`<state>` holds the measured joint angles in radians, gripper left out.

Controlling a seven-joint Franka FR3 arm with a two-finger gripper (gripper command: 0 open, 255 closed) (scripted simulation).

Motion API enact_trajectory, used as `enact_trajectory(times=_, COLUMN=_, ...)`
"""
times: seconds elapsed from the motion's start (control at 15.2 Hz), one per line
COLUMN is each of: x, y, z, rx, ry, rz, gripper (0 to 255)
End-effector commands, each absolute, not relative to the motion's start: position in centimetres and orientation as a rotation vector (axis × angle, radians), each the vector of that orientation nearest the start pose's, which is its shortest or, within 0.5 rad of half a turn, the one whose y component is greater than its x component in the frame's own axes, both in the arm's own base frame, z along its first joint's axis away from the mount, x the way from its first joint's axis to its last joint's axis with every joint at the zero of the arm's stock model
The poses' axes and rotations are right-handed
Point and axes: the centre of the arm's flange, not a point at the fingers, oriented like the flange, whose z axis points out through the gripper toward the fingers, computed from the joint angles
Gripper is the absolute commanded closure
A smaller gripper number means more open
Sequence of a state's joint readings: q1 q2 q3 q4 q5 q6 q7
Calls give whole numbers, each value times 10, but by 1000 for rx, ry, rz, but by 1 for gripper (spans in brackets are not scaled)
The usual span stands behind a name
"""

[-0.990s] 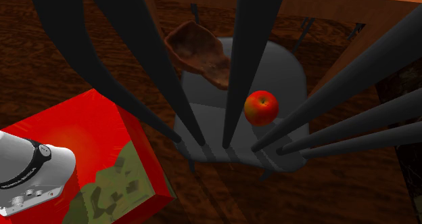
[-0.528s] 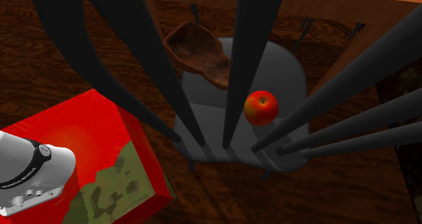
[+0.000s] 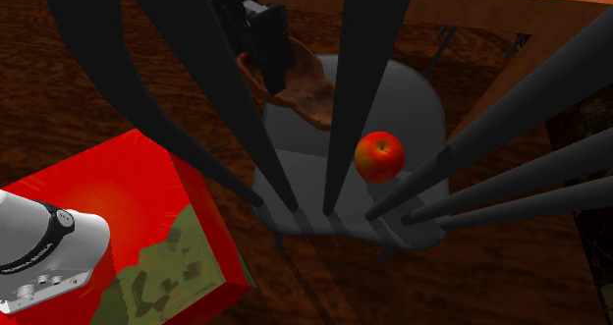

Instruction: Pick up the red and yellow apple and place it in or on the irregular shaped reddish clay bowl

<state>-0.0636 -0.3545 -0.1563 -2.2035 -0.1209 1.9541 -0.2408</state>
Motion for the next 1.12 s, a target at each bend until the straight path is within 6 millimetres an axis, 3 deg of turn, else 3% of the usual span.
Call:
enact_trajectory(times=0.0, x=464, y=-133, z=519, rx=-3214, ry=-112, rz=-136, gripper=0)
enact_trajectory(times=0.86, x=583, y=-237, z=442, rx=-3181, ry=-137, rz=-116, gripper=0)
enact_trajectory(times=1.06, x=589, y=-242, z=427, rx=-3180, ry=-138, rz=-115, gripper=0)
